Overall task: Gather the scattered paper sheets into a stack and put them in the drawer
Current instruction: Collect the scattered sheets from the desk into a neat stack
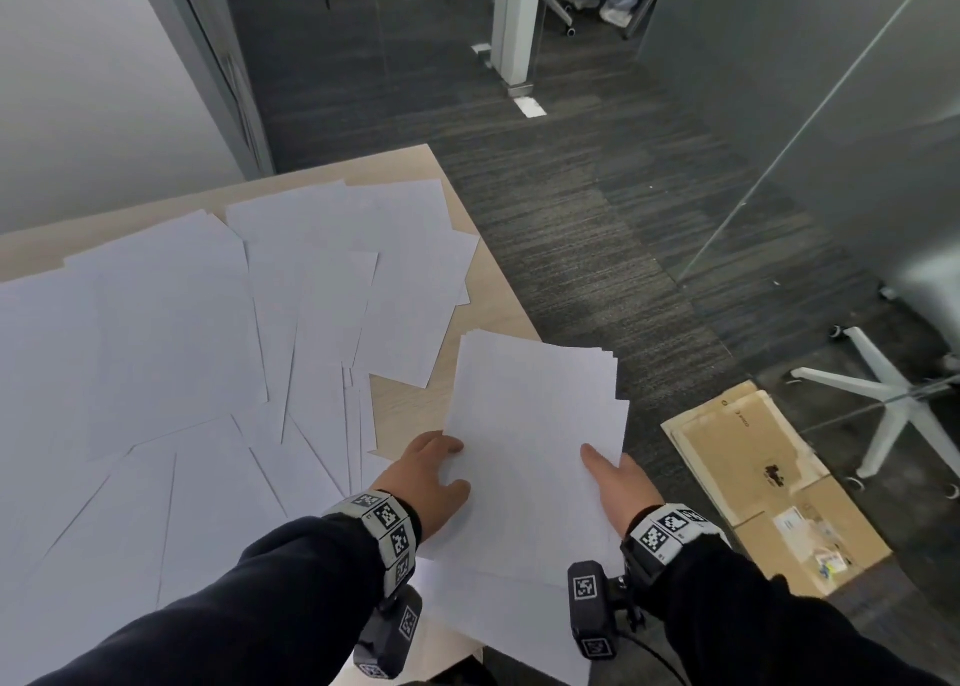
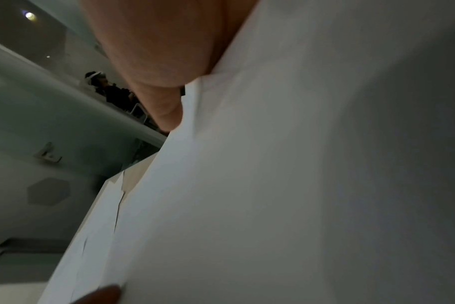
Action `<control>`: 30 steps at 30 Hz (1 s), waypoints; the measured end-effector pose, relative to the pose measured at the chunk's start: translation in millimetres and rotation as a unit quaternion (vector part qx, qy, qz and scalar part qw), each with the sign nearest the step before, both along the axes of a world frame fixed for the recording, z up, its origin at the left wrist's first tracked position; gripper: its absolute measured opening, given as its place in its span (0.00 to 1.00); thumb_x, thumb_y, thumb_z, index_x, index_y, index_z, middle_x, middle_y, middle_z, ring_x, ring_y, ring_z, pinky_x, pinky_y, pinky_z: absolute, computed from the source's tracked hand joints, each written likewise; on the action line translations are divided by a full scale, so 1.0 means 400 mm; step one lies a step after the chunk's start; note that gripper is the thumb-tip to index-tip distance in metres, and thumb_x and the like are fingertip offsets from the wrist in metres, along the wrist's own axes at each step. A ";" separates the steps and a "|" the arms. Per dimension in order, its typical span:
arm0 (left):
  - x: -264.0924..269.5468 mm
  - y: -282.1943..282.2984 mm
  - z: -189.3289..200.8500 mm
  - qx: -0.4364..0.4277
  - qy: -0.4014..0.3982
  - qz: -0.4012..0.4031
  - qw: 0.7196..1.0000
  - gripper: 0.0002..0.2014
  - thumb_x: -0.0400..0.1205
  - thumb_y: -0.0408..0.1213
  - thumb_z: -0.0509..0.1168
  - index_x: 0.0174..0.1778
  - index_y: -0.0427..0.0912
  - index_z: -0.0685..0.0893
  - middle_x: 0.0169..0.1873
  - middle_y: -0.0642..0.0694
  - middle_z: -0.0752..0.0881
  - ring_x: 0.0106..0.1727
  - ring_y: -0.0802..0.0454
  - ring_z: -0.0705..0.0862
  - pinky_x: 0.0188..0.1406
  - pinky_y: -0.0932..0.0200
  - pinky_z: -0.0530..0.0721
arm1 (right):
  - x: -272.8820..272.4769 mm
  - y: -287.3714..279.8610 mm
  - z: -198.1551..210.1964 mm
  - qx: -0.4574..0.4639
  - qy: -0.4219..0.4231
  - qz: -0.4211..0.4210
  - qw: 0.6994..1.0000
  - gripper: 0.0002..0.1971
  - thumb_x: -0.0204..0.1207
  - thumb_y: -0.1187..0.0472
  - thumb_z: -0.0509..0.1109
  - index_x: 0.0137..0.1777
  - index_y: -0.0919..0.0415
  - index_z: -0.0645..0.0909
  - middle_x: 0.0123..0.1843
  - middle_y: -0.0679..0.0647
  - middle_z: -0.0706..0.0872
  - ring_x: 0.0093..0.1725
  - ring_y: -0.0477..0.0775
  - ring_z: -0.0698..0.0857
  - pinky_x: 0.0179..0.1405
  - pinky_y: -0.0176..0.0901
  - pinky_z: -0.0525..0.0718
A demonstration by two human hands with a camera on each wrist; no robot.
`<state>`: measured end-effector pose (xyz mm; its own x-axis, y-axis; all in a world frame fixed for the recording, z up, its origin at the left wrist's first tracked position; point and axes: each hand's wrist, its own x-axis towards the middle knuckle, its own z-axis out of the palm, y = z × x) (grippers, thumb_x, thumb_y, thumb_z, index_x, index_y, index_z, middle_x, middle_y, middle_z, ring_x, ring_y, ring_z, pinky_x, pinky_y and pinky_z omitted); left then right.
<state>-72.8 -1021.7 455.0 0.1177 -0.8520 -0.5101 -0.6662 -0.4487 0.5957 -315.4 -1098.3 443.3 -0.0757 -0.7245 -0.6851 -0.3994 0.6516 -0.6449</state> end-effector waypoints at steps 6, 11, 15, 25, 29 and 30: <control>0.001 -0.003 0.009 -0.001 -0.005 0.013 1.000 0.33 0.80 0.46 0.65 0.81 0.51 0.63 0.79 0.52 0.66 0.71 0.50 0.76 0.70 0.57 0.74 | 0.019 0.007 0.037 -0.047 -0.003 0.068 0.997 0.17 0.75 0.74 0.65 0.62 0.59 0.79 0.50 0.54 0.87 0.47 0.52 0.84 0.41 0.39 0.79; 0.038 -0.048 0.038 0.011 0.036 0.126 0.991 0.46 0.77 0.46 0.71 0.86 0.49 0.50 0.82 0.46 0.65 0.77 0.43 0.72 0.75 0.43 0.73 | 0.024 -0.010 0.117 -0.105 -0.082 0.053 0.990 0.13 0.78 0.71 0.67 0.56 0.53 0.83 0.48 0.49 0.90 0.48 0.49 0.88 0.41 0.40 0.82; 0.079 -0.092 0.119 -0.018 0.190 0.216 0.958 0.39 0.66 0.43 0.76 0.75 0.47 0.74 0.62 0.50 0.86 0.63 0.40 0.85 0.65 0.44 0.82 | 0.044 -0.041 0.177 -0.142 -0.161 0.022 0.977 0.14 0.78 0.73 0.68 0.53 0.52 0.85 0.49 0.53 0.92 0.49 0.54 0.90 0.47 0.47 0.86; 0.087 -0.109 0.254 -0.200 0.237 0.246 0.918 0.16 0.79 0.23 0.68 0.44 0.53 0.88 0.37 0.56 0.92 0.42 0.58 0.90 0.44 0.64 0.82 | 0.073 -0.094 0.276 -0.212 -0.226 0.003 0.951 0.11 0.78 0.71 0.71 0.57 0.60 0.86 0.51 0.54 0.93 0.51 0.54 0.91 0.50 0.45 0.86; 0.091 -0.083 0.226 -0.179 0.202 0.235 0.934 0.16 0.79 0.25 0.69 0.44 0.56 0.86 0.40 0.58 0.91 0.47 0.58 0.89 0.48 0.61 0.83 | 0.078 -0.082 0.267 -0.203 -0.224 0.030 0.953 0.10 0.76 0.68 0.73 0.57 0.62 0.86 0.51 0.55 0.93 0.52 0.56 0.91 0.54 0.49 0.87; 0.093 -0.078 0.217 -0.167 0.197 0.231 0.938 0.16 0.78 0.26 0.69 0.46 0.57 0.85 0.42 0.57 0.91 0.49 0.55 0.89 0.53 0.56 0.84 | 0.080 -0.078 0.261 -0.199 -0.225 0.036 0.953 0.10 0.76 0.68 0.74 0.57 0.62 0.86 0.51 0.56 0.93 0.53 0.57 0.91 0.55 0.51 0.87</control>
<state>-35.4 -1052.8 541.8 0.3732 -0.8763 -0.3048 -0.1457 -0.3798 0.9135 -283.6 -1129.3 547.6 0.2202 -0.9259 -0.3070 -0.0582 0.3017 -0.9516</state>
